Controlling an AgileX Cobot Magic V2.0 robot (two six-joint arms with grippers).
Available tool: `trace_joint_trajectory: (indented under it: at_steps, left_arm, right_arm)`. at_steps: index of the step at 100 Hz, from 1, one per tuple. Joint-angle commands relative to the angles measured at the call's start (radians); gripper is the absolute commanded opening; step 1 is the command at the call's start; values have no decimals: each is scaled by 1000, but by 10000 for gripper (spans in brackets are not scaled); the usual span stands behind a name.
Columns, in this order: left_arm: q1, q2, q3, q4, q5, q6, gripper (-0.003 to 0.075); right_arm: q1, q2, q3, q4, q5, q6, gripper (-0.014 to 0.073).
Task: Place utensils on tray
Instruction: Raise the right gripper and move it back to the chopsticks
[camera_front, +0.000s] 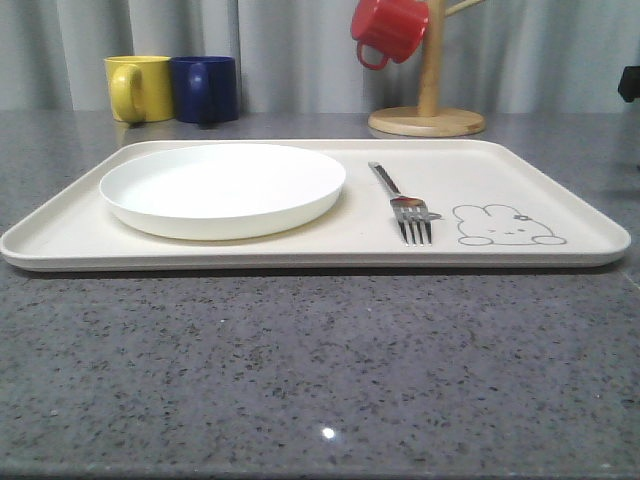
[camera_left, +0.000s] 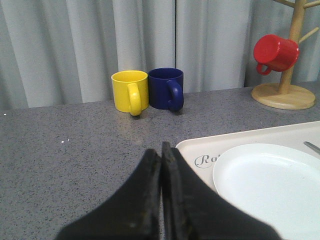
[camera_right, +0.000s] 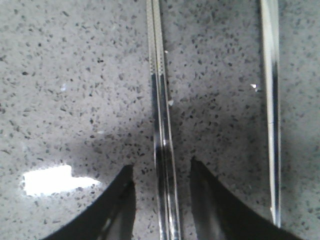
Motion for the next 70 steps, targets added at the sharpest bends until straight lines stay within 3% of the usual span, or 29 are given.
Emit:
trace_joint_trajectory:
  at_steps: [1,49,70]
  left_arm:
    - [-6,3,-29,-12,-65,1,-18]
    - [-6,3,-29,-12,-65,1,-18]
    - [-6,3,-29,-12,-65,1,-18]
  right_arm:
    - [-6,-27,-23,-2,-31,-10,290]
    - [-6,-17,-14,-1,-21,-10,283]
    - [-6,-17,-14,-1,-12,-9,62]
